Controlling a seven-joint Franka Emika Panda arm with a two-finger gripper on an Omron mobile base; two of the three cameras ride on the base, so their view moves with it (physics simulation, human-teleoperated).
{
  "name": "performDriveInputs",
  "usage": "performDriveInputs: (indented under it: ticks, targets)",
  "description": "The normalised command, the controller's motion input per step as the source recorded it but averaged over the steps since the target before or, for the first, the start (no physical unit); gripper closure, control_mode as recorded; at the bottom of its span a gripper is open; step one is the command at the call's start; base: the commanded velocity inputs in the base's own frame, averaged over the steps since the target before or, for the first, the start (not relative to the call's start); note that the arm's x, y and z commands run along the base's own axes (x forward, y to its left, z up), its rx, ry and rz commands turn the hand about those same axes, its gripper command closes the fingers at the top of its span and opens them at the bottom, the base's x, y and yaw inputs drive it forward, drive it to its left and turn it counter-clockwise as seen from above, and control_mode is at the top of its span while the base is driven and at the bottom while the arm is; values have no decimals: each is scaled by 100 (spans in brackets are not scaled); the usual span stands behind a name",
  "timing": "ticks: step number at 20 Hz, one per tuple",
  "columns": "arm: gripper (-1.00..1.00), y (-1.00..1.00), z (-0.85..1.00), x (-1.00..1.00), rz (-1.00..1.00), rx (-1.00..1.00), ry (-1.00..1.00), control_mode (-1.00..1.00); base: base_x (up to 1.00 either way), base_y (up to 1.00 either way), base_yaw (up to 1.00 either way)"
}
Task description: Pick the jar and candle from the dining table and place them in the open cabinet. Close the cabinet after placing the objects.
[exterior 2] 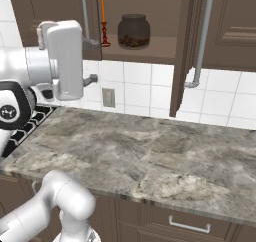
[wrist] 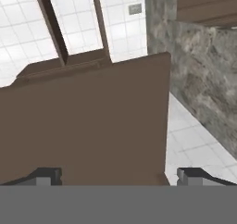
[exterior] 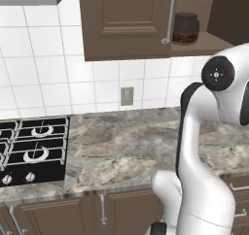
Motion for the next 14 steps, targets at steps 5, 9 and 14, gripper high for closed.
performDriveInputs:
  ticks: [5,9,14]
  targets:
    - [-100,-9,-1,-49,-23,0,2,-100,0,0,0]
    - [-100,-11,-6,-50,-19,0,0,-100,0,0,0]
    - [-100,-11,-7,-43,-16,0,0,-100,0,0,0]
